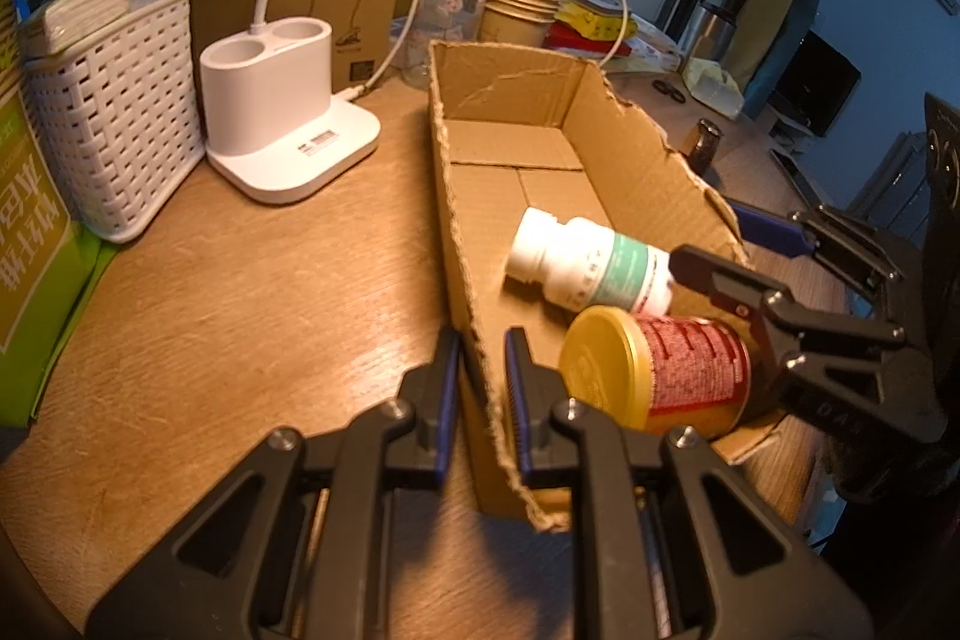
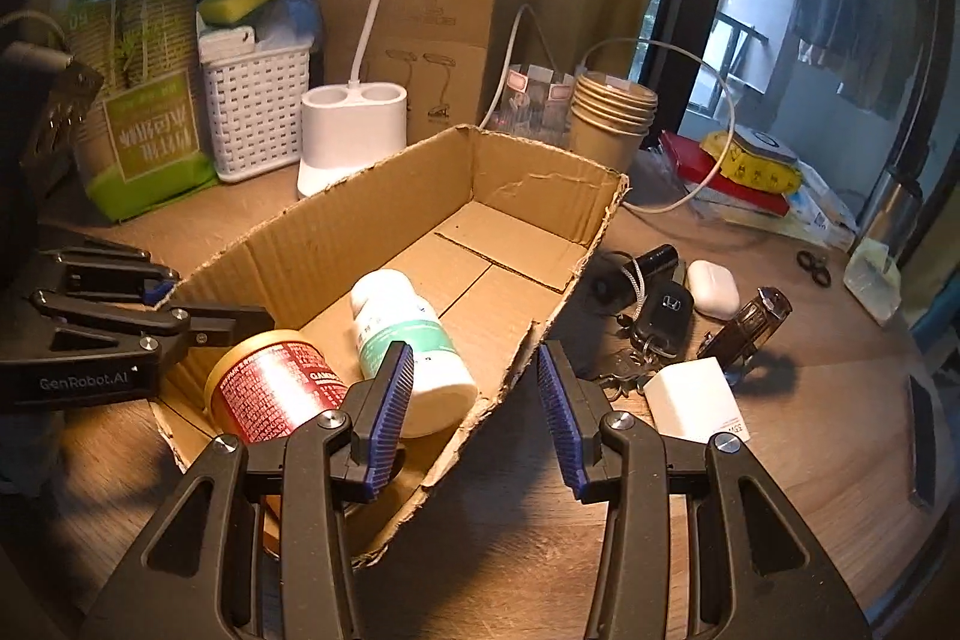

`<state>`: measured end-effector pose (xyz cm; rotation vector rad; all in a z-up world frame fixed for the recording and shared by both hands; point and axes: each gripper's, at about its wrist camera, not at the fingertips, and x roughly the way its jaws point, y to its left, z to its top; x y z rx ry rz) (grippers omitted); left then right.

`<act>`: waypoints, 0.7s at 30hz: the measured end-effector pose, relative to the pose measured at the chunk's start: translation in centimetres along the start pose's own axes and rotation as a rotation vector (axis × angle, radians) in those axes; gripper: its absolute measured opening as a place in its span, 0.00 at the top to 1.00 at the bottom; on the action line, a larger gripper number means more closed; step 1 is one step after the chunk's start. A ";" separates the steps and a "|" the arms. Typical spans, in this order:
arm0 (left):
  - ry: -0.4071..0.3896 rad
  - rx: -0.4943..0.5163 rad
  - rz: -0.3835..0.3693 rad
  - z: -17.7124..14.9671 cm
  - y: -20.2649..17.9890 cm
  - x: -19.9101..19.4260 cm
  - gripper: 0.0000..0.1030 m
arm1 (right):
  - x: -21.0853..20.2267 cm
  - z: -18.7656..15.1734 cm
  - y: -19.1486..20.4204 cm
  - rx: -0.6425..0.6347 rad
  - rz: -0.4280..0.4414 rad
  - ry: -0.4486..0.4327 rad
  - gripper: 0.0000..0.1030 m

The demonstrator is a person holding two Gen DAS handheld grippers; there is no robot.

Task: Organize rigid objects
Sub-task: 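Carry the pill bottle with the right tool into the box and release, then grasp the white rectangular charger with the right tool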

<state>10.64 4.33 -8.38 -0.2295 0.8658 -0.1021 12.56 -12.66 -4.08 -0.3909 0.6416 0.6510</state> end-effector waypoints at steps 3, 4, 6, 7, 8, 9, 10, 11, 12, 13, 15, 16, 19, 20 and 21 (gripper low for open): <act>0.000 0.000 0.000 0.0 0.0 0.0 0.84 | -0.5 0.1 -0.5 0.021 0.001 -0.015 0.56; 0.000 0.000 0.001 0.0 0.0 0.0 0.84 | -0.7 0.1 -0.7 0.028 0.003 -0.021 0.56; 0.000 0.000 0.001 0.0 0.0 0.0 0.84 | -1.1 0.1 -1.1 0.045 0.003 -0.033 0.56; 0.000 0.000 0.001 0.0 0.0 0.0 0.84 | -1.3 0.1 -1.3 0.050 0.001 -0.037 0.56; 0.000 0.000 0.000 0.0 0.0 0.0 0.84 | -1.6 0.1 -1.5 0.056 -0.003 -0.042 0.56; 0.000 0.000 0.000 0.0 0.0 0.0 0.84 | -1.8 0.1 -1.8 0.065 -0.010 -0.048 0.55; 0.000 0.000 0.000 0.0 0.0 0.0 0.84 | -2.0 0.1 -2.1 0.073 -0.018 -0.052 0.55; 0.000 0.000 0.000 0.0 0.0 0.0 0.84 | -2.2 0.1 -2.3 0.079 -0.023 -0.056 0.54; 0.000 0.000 0.000 0.0 0.0 0.0 0.84 | -2.4 0.0 -2.8 0.092 -0.031 -0.061 0.52; 0.000 0.000 0.000 0.0 0.0 0.0 0.84 | -2.4 0.0 -3.2 0.099 -0.036 -0.063 0.51; 0.000 0.000 0.000 0.0 0.0 0.0 0.84 | -2.6 -0.2 -4.1 0.119 -0.051 -0.069 0.47; -0.001 0.000 0.000 0.0 0.0 0.0 0.84 | -2.6 -0.2 -4.5 0.126 -0.061 -0.069 0.47; 0.000 0.000 0.001 0.0 0.0 0.0 0.84 | -2.6 -0.7 -5.9 0.147 -0.091 -0.065 0.44; -0.001 0.000 0.000 0.0 0.0 0.0 0.84 | -2.5 -0.8 -6.2 0.151 -0.099 -0.062 0.41; -0.001 0.000 0.001 0.0 0.0 0.0 0.84 | -2.4 -0.9 -6.6 0.158 -0.112 -0.059 0.39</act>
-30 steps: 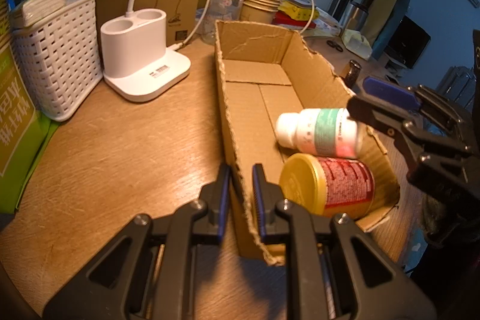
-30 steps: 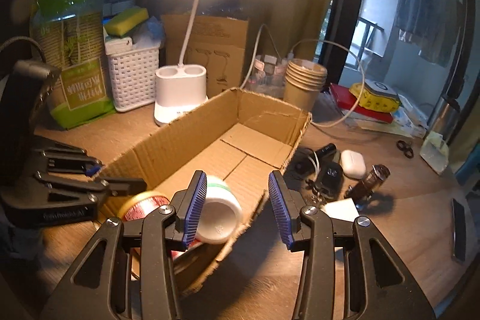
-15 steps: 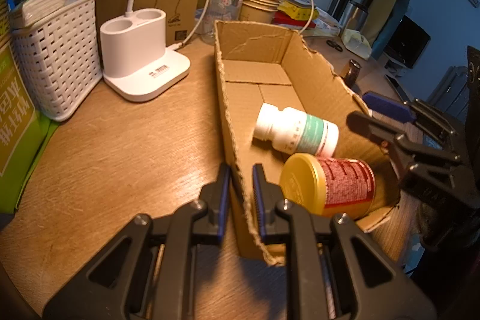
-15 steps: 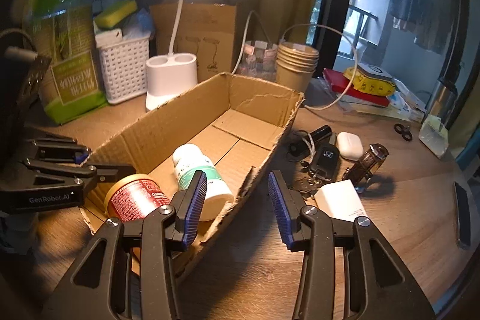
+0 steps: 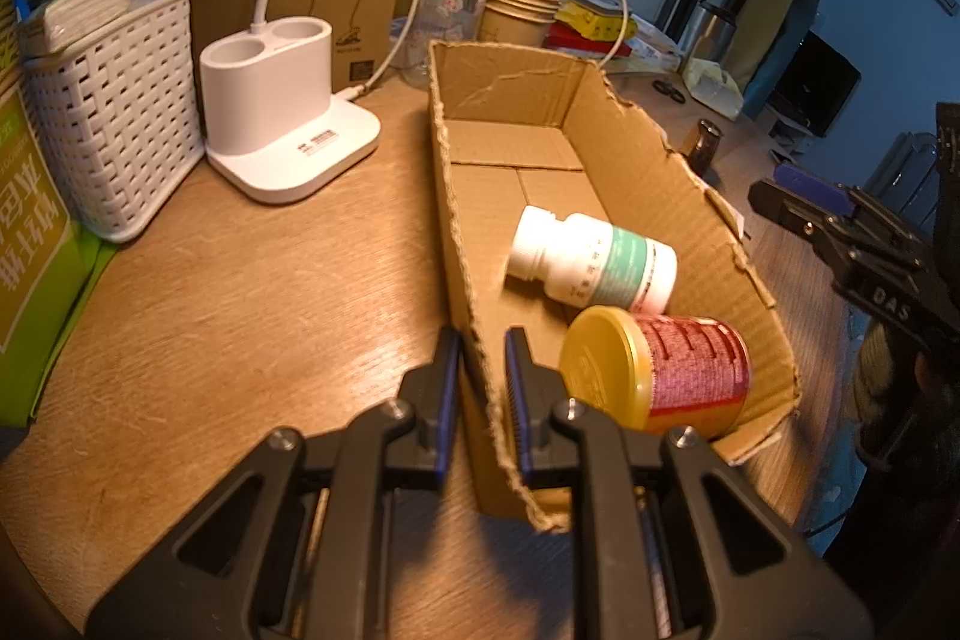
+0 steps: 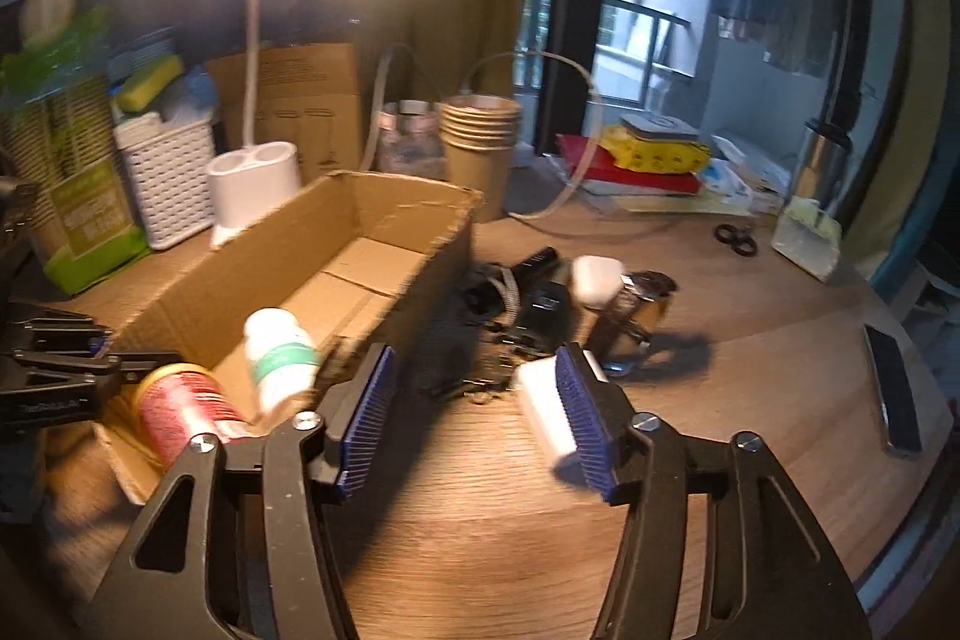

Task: Organize rigid objects
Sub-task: 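Grasp the white rectangular charger with the right tool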

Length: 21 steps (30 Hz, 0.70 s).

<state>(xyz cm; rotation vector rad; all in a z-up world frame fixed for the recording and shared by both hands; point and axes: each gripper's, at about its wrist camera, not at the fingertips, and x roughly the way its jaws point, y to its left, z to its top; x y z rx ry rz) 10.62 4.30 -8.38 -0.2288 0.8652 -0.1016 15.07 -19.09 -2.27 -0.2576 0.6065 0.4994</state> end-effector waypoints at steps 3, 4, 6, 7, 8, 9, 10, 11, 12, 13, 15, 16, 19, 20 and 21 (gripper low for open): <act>0.000 0.000 0.000 0.0 0.0 0.0 0.84 | 0.5 -0.3 -1.2 0.018 -0.017 0.012 0.39; 0.000 0.000 0.000 0.0 0.0 0.0 0.84 | 0.7 -0.4 -1.5 0.022 -0.022 0.015 0.38; 0.000 0.000 0.000 0.0 0.0 0.0 0.84 | 1.1 -0.5 -2.2 0.032 -0.037 0.025 0.38; 0.000 0.000 0.000 0.0 0.0 0.0 0.84 | 1.3 -0.6 -2.5 0.036 -0.040 0.029 0.38; 0.000 0.000 0.000 0.0 0.0 0.0 0.84 | 1.6 -0.7 -2.9 0.040 -0.044 0.034 0.38; 0.000 0.000 0.000 0.0 0.0 0.0 0.84 | 1.7 -0.7 -3.1 0.042 -0.047 0.038 0.38; 0.000 0.000 0.000 0.0 0.0 0.0 0.84 | 2.0 -0.8 -3.4 0.044 -0.050 0.043 0.38; 0.000 0.000 0.000 0.0 0.0 0.0 0.84 | 2.2 -0.9 -3.5 0.046 -0.052 0.048 0.38; -0.001 0.000 0.000 0.0 0.0 0.0 0.84 | 2.5 -0.9 -3.8 0.050 -0.049 0.054 0.38; -0.001 -0.001 0.000 0.0 0.0 0.0 0.84 | 2.7 -0.9 -4.0 0.053 -0.045 0.058 0.38; -0.001 0.000 0.001 0.0 0.0 0.0 0.84 | 3.4 -1.1 -4.3 0.057 -0.042 0.071 0.38; -0.001 0.000 0.000 0.0 0.0 0.0 0.84 | 3.6 -1.2 -4.3 0.057 -0.042 0.076 0.38; 0.000 0.000 0.001 0.0 0.0 0.0 0.84 | 4.6 -1.4 -4.5 0.056 -0.046 0.096 0.38; 0.000 -0.001 0.000 0.0 0.0 0.0 0.84 | 4.8 -1.4 -4.6 0.055 -0.047 0.101 0.38; 0.000 0.000 0.000 0.0 0.0 0.0 0.84 | 5.1 -1.5 -4.7 0.057 -0.045 0.110 0.38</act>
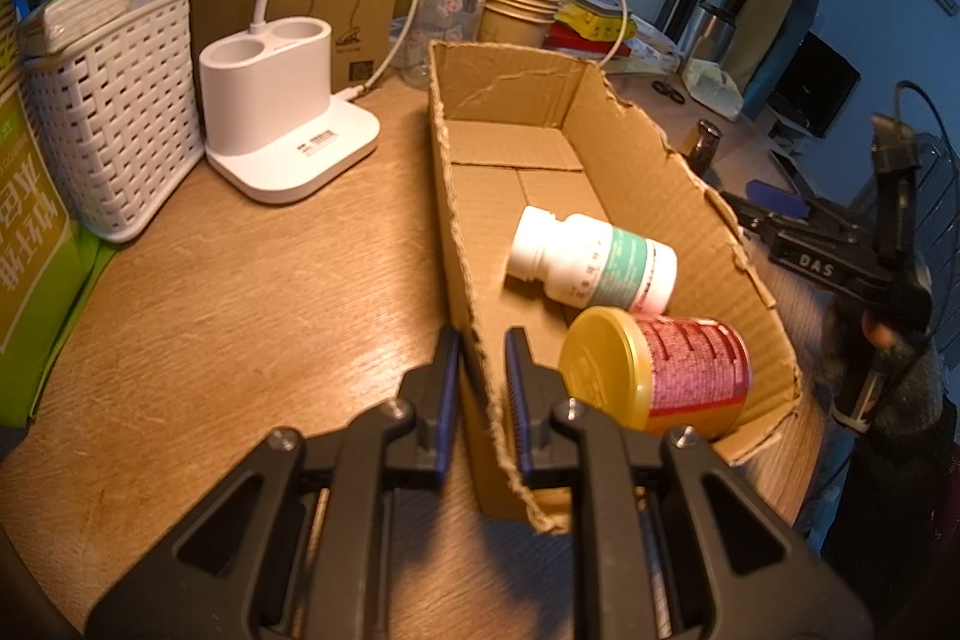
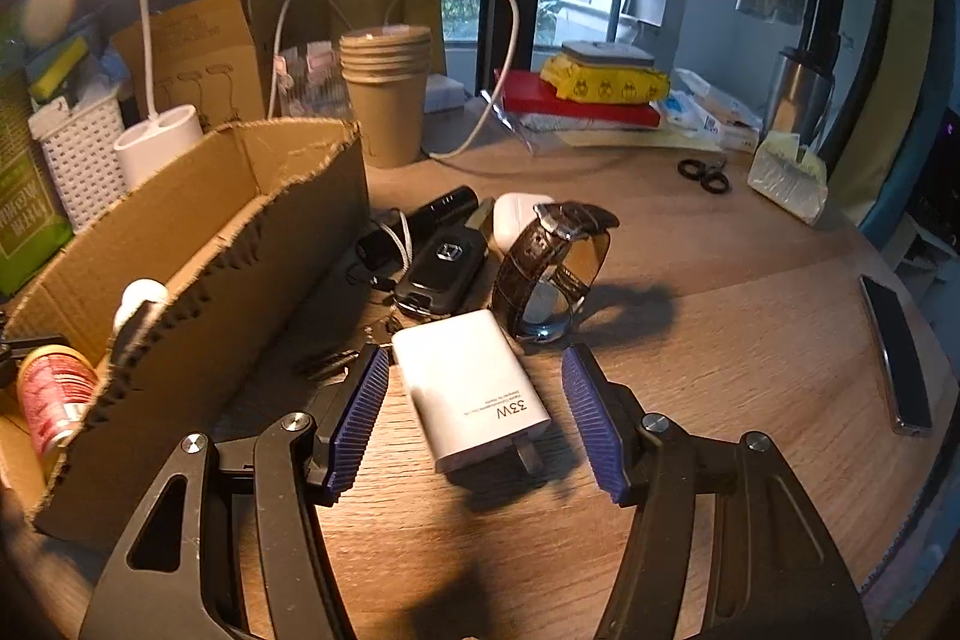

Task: Organize rigid objects
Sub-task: 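Grasp the white rectangular charger with the right tool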

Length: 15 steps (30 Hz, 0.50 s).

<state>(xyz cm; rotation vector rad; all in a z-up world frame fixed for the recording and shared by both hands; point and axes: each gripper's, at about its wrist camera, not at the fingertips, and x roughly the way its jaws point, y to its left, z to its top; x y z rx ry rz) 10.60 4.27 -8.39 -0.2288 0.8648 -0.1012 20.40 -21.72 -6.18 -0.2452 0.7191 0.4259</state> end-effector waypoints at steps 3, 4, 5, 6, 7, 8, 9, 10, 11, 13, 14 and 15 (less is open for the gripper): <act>0.000 0.000 0.000 0.0 0.0 0.0 0.84 | 0.8 0.0 0.0 0.004 0.012 0.019 0.38; 0.000 0.000 0.000 0.0 0.0 0.0 0.84 | 0.9 0.0 0.0 0.003 0.013 0.021 0.38; 0.000 0.000 0.000 0.0 0.0 0.0 0.84 | 1.1 0.0 0.1 0.002 0.014 0.023 0.38; 0.000 0.000 0.000 0.0 0.0 0.0 0.84 | 1.2 0.1 0.1 0.001 0.014 0.026 0.38; 0.000 0.000 0.000 0.0 0.0 0.0 0.84 | 1.3 0.1 0.2 -0.002 0.011 0.027 0.38; 0.000 0.000 0.000 0.0 0.0 0.0 0.84 | 1.5 0.1 0.4 -0.009 0.003 0.032 0.38; 0.000 0.000 0.000 0.0 0.0 0.0 0.84 | 1.7 0.1 0.5 -0.014 0.001 0.037 0.38; 0.000 0.000 0.000 0.0 0.0 0.0 0.84 | 1.9 0.1 0.6 -0.018 0.001 0.042 0.38; 0.000 0.000 0.000 0.0 0.0 0.0 0.84 | 2.1 0.1 0.7 -0.021 0.001 0.049 0.38; 0.000 0.000 0.000 0.0 0.0 0.0 0.84 | 2.4 0.1 0.8 -0.026 -0.015 0.062 0.38; -0.001 0.000 0.000 0.0 0.0 0.0 0.84 | 2.5 0.2 0.9 -0.027 -0.018 0.067 0.38; 0.000 0.000 0.000 0.0 0.0 0.0 0.84 | 2.6 0.2 0.9 -0.028 -0.023 0.069 0.40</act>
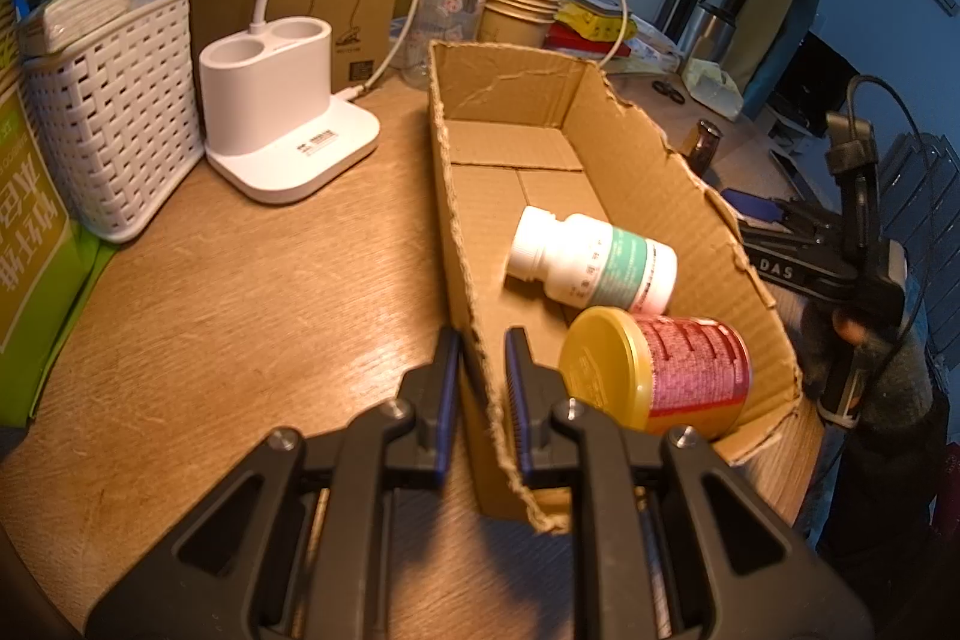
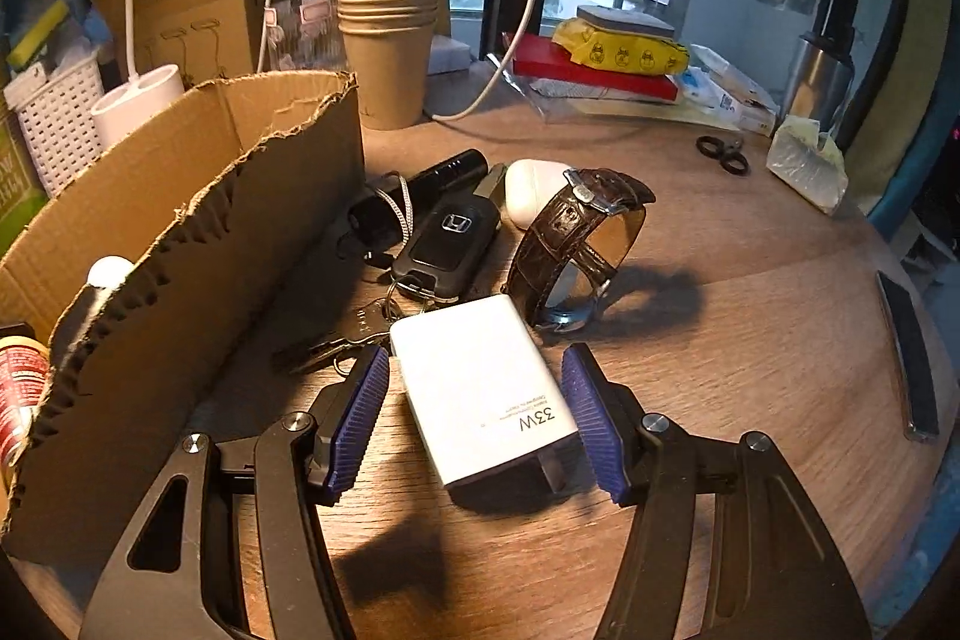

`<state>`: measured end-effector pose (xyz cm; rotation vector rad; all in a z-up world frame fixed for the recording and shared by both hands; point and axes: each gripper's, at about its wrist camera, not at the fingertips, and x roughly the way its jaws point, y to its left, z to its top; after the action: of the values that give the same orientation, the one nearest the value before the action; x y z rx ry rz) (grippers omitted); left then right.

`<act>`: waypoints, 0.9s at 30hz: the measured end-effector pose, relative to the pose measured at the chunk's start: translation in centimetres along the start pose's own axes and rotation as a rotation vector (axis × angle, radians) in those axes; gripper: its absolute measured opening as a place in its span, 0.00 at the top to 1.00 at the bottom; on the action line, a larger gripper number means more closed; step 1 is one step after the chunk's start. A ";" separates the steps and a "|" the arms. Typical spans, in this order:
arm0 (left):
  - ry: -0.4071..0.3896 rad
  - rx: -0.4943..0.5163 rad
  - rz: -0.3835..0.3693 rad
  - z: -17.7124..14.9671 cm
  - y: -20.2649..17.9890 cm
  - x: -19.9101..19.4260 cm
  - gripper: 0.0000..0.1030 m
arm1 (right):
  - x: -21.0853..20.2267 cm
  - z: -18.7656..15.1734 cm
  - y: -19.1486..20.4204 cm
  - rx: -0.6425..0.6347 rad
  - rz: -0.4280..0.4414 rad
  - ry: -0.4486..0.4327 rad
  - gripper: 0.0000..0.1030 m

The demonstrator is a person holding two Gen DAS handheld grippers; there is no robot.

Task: Organize rigid objects
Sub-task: 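Grasp the white rectangular charger with the right tool, then carry the white charger with the right tool into the box and release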

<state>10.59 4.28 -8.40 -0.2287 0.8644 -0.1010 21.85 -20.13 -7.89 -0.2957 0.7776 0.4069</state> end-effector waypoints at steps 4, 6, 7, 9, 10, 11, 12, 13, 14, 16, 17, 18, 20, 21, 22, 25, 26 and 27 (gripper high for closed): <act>0.000 0.000 0.000 0.0 0.0 0.0 0.84 | 0.0 0.0 0.0 -0.001 -0.010 -0.002 0.42; 0.000 0.000 0.000 0.0 0.0 0.0 0.84 | -0.1 -0.1 0.0 0.000 -0.012 -0.006 0.44; 0.000 0.000 0.000 0.0 0.0 0.0 0.84 | -0.2 -0.1 0.0 0.000 -0.013 -0.010 0.45; 0.000 0.000 0.000 0.0 0.0 0.0 0.84 | -0.4 -0.1 -0.1 0.006 -0.004 -0.021 0.46; 0.000 0.000 0.000 0.0 0.0 0.0 0.84 | -0.6 -0.1 -0.2 0.010 0.001 -0.025 0.46; 0.000 0.000 0.000 0.0 0.0 0.0 0.84 | -0.7 -0.2 -0.2 0.013 0.003 -0.031 0.47; 0.000 0.000 0.000 0.0 0.0 0.0 0.84 | -0.9 -0.2 -0.2 0.015 0.003 -0.037 0.48; 0.000 0.000 0.000 0.0 0.0 0.0 0.84 | -1.0 -0.2 -0.2 0.016 0.006 -0.043 0.48; -0.001 0.000 0.000 0.0 0.0 0.0 0.84 | -1.2 -0.3 -0.2 0.019 0.011 -0.050 0.48; -0.001 0.000 0.000 0.0 0.0 0.0 0.84 | -1.4 -0.3 -0.2 0.024 0.015 -0.060 0.48; -0.001 0.000 0.000 0.0 0.0 0.0 0.84 | -1.6 -0.3 -0.1 0.025 0.018 -0.063 0.48; -0.001 0.000 0.000 0.0 0.0 0.0 0.84 | -1.6 -0.3 -0.1 0.026 0.021 -0.065 0.48; -0.001 0.000 0.000 0.0 0.0 0.0 0.84 | -1.8 -0.4 -0.1 0.029 0.024 -0.070 0.49; -0.001 0.000 0.000 0.0 0.0 0.0 0.84 | -1.9 -0.4 -0.1 0.031 0.026 -0.073 0.49; -0.001 0.000 0.000 0.0 0.0 0.0 0.84 | -2.0 -0.3 -0.1 0.034 0.028 -0.076 0.49; -0.001 0.000 0.000 0.0 0.0 0.0 0.84 | -2.4 -0.3 -0.1 0.042 0.033 -0.090 0.49; -0.001 0.000 0.000 0.0 0.0 0.0 0.84 | -2.6 -0.3 -0.1 0.042 0.029 -0.096 0.49; -0.001 0.000 0.000 0.0 0.0 0.0 0.84 | -2.7 -0.2 -0.1 0.044 0.028 -0.099 0.50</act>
<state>10.57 4.27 -8.41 -0.2285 0.8636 -0.1005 20.01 -21.02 -6.07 -0.2222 0.6933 0.4273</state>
